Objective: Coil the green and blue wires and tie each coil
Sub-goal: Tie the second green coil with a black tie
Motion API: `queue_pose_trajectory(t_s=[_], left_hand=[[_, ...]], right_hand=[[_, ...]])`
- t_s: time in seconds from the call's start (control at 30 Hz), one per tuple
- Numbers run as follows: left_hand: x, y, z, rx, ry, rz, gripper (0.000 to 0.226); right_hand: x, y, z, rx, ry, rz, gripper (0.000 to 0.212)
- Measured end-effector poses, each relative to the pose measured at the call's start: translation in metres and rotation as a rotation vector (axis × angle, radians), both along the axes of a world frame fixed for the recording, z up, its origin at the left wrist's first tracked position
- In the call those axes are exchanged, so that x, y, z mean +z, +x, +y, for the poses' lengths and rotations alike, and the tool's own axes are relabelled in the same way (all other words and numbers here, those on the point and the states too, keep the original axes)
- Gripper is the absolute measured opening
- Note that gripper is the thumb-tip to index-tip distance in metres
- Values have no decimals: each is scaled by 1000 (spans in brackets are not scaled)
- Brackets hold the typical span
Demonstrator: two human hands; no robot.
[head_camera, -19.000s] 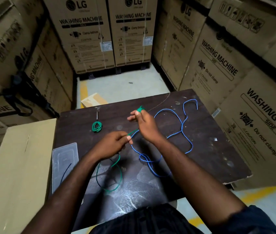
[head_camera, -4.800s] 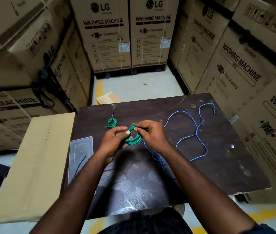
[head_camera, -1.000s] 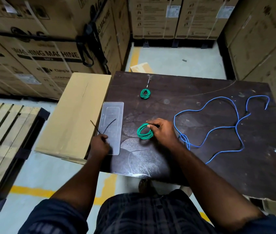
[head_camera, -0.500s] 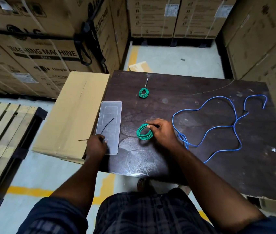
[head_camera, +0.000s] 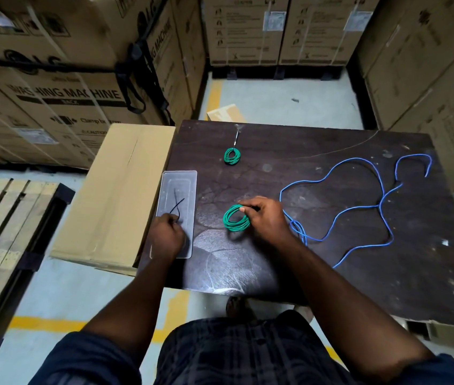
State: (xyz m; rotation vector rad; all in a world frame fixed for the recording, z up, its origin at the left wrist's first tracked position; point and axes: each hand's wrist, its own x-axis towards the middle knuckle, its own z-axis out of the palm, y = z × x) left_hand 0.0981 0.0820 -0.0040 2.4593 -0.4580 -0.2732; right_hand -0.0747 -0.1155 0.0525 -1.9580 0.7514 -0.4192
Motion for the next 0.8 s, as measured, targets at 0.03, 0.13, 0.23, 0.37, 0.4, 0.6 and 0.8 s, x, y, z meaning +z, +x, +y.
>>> queue_pose_trajectory(t_s=[0.03,0.13,0.23,0.37,0.4,0.6,0.8], left_hand=[[0,0,-4,23,-39,10,21],[10,-3,-16,100,-167,65,21],[14,-4,-28,81,-233,88,17],[27,-12,-49,31,-321,181,3],[36,-16,-55,-1,-335,186,3],[84,-29,-86,-281,-439,78,7],[125,-45,-98,-575,-473,-4,13]], right_hand=[[0,0,0,0,-1,-6,18],[-1,0,-2,-14,-3,-16,17],[1,-3,-5,-38,2,-14,17],[5,-6,-11,-82,-3,-23,17],[5,-6,-13,-95,-4,-25,17],[13,-7,-29,-203,-74,-4,16],[18,-10,-46,-313,-93,16,15]])
